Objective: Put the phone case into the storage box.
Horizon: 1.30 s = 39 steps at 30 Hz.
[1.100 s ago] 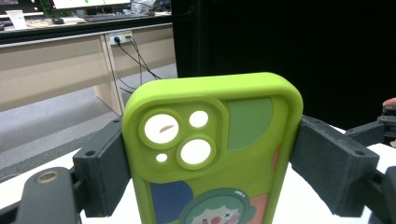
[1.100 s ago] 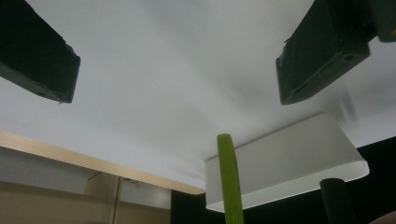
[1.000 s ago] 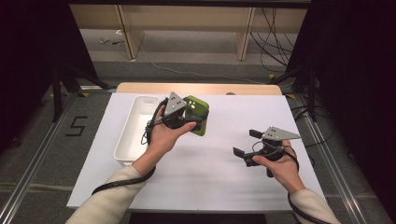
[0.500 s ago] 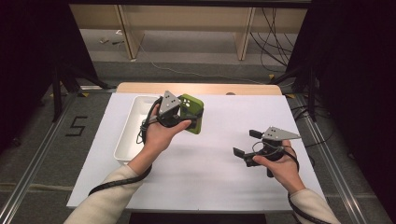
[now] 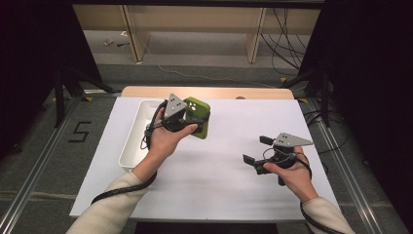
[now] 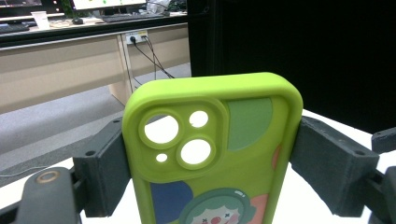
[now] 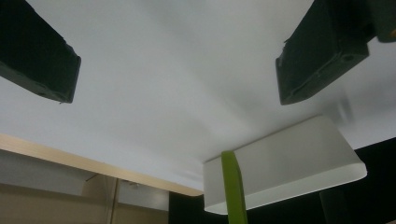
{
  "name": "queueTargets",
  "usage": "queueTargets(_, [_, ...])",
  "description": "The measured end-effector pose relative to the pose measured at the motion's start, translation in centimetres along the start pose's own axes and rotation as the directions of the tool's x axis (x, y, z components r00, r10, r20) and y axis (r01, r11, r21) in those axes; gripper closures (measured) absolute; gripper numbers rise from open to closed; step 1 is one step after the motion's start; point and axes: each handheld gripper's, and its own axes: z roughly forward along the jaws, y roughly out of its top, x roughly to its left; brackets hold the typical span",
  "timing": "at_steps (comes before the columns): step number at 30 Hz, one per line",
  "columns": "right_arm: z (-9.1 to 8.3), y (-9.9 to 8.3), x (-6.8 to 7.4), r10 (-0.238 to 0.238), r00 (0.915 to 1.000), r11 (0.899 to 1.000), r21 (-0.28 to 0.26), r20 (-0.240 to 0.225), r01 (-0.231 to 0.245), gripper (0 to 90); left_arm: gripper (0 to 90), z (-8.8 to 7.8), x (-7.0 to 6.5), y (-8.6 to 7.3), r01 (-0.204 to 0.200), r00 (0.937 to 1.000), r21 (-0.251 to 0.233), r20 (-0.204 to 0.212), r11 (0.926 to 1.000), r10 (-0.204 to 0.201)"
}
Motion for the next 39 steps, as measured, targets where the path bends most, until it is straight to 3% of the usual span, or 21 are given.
queueTargets(39, [0.1,0.0,0.0,0.005,1.0000,1.000,-0.007,-0.001,-0.005,1.1,16.9,-0.7,1.7,0.4,0.017,0.9983,0.003,-0.056,0.9998,-0.017])
